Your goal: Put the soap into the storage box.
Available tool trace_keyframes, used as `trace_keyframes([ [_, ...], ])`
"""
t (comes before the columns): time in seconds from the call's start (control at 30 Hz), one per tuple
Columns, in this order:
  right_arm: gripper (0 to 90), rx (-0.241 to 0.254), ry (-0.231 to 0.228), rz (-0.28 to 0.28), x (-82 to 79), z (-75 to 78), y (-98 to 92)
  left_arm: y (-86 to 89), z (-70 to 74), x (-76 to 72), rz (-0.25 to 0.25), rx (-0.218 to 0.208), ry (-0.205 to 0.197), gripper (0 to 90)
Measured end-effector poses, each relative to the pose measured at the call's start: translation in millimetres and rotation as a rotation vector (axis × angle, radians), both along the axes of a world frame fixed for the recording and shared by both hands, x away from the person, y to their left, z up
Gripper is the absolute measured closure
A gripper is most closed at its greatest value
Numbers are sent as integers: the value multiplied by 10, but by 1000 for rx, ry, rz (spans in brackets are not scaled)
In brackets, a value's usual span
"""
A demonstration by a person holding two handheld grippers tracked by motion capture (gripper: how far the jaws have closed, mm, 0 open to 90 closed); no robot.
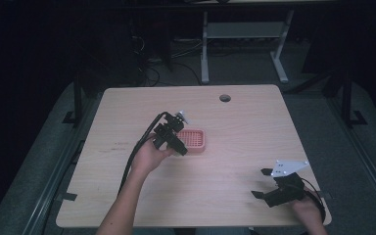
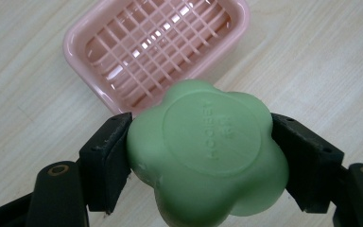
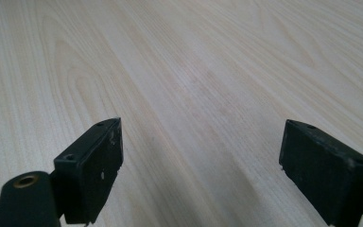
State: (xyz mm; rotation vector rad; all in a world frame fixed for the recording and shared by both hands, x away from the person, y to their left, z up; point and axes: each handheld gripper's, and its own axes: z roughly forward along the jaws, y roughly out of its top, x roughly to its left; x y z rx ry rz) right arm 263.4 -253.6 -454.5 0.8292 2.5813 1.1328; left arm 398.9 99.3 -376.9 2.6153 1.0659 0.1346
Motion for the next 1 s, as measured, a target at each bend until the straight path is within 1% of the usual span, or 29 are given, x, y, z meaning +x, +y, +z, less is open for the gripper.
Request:
trace_keyframes([
  [0.1, 138, 0, 0, -1, 4, -3, -4, -18, 12, 36, -4, 5, -3, 264],
  [0.2, 138, 0, -1, 2, 4, -3, 2, -26, 16, 79, 6, -6, 3, 264],
  [0.23, 138, -1, 0, 3, 3, -4, 5, -32, 21, 92, 4, 2, 0, 264],
  [0.27, 137, -3, -1, 3, 3, -5, 6, -44, 23, 99, 13, 1, 0, 264],
  [0.5, 138, -1, 0, 1, 7, -4, -1, -110, 63, 153, -3, 9, -5, 264],
  [0.57, 138, 0, 1, 2, 7, -4, -1, -130, 67, 162, 2, 13, -8, 264],
  [0.6, 138, -2, 0, 2, 8, -4, 1, -135, 70, 172, -5, 16, -8, 264],
  [0.9, 138, 0, 0, 2, 8, -1, -1, -201, 103, 257, 5, 11, -12, 264],
  [1.0, 138, 3, 3, 1, 8, -1, -3, -220, 102, 291, 0, 18, -10, 264],
])
